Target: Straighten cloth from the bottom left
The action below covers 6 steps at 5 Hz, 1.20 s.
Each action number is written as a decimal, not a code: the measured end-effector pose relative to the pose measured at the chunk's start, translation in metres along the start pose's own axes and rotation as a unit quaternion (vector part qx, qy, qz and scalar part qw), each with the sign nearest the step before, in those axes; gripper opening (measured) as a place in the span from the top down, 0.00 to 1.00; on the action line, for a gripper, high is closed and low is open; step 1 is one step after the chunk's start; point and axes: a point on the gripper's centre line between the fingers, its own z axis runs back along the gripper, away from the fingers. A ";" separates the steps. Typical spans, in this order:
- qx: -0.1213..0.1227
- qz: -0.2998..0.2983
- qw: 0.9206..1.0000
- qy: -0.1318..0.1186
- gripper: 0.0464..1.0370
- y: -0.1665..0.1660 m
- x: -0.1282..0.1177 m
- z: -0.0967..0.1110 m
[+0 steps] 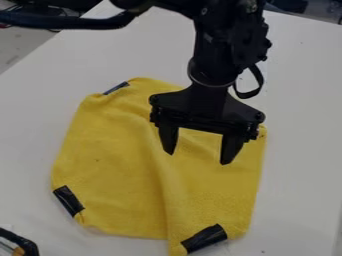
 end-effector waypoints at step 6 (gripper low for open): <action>0.042 0.178 0.980 0.081 0.04 0.141 -0.063 -0.070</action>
